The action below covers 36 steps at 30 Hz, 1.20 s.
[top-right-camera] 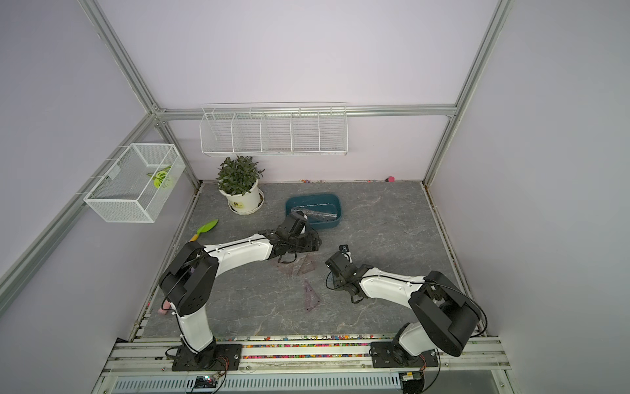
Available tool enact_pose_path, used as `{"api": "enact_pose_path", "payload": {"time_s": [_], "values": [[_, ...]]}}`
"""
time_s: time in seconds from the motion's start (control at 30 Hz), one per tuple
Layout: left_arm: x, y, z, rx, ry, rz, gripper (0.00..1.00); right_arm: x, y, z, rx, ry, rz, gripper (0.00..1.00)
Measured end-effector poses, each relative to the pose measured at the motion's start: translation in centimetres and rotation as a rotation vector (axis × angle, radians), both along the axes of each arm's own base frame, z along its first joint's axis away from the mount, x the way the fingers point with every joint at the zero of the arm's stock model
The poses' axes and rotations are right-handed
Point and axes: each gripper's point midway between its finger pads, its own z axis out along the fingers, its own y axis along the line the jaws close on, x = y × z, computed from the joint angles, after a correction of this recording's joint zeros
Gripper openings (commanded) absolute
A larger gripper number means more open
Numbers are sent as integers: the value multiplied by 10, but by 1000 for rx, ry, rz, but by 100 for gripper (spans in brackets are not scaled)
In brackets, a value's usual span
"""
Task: Put the scattered rulers into the storage box
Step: Move the ruler to the center of the board, then pick up the ruler from the center of the board.
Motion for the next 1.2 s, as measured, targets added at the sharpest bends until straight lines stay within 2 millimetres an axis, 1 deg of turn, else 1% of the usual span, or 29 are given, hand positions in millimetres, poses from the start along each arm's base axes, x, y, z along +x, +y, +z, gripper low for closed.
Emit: {"api": "enact_pose_path", "payload": {"time_s": [0.13, 0.2, 0.37, 0.47, 0.6, 0.63, 0.73, 0.87, 1.0, 1.2], "values": [[-7, -6, 0, -30, 47, -34, 73, -1, -1, 1, -8, 11, 10, 35], [-9, -12, 2, -49, 74, -56, 73, -1, -2, 7, 6, 10, 12, 35], [-21, -29, 10, -117, 146, -136, 71, 12, -1, 32, 137, -29, -19, 35], [-32, -35, 4, -138, 211, -183, 70, 17, 6, 37, 232, -21, -23, 35], [-47, -35, -12, -128, 303, -219, 70, 18, 14, 36, 336, 13, -17, 31], [-51, -34, -14, -125, 320, -226, 70, 19, 15, 35, 354, 21, -16, 29], [-57, -35, -15, -133, 349, -245, 69, 22, 19, 29, 387, 45, -15, 25], [-63, -38, -17, -149, 376, -275, 63, 23, 23, 23, 410, 66, -8, 17], [-67, -41, -28, -151, 411, -294, 57, 23, 24, 21, 413, 71, -4, 16], [-68, -45, -35, -147, 433, -311, 56, 23, 23, 20, 409, 69, -6, 15]]}}
